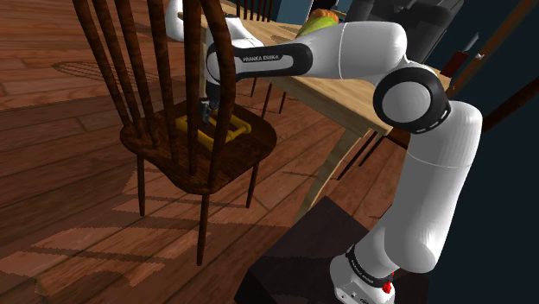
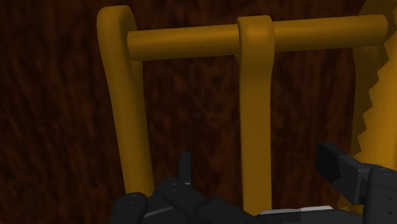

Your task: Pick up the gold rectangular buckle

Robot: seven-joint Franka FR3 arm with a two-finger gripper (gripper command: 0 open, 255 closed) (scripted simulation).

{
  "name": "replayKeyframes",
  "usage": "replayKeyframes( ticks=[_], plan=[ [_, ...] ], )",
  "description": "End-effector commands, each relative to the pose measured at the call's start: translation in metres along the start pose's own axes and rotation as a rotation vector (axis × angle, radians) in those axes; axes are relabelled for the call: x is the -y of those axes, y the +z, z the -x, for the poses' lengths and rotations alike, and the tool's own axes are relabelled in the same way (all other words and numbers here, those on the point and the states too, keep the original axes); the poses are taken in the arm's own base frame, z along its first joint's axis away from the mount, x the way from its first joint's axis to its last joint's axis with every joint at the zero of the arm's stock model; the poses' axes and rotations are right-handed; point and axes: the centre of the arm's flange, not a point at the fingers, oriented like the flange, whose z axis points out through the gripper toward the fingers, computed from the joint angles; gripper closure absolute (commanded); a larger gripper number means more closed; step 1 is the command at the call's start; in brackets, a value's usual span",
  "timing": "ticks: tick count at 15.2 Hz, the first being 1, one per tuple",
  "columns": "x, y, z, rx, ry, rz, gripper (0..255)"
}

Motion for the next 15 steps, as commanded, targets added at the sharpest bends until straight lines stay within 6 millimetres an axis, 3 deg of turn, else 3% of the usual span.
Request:
replayKeyframes(
  ticks=[1, 2, 3, 12, 15],
  plan=[
    [0.001, 0.007, 0.001, -0.001, 0.0, 0.0, 0],
    [0.001, 0.007, 0.001, -0.001, 0.0, 0.0, 0],
    [0.001, 0.007, 0.001, -0.001, 0.0, 0.0, 255],
    [0.001, 0.007, 0.001, -0.001, 0.0, 0.0, 255],
    [0.001, -0.009, 0.001, -0.001, 0.0, 0.0, 255]
  ],
)
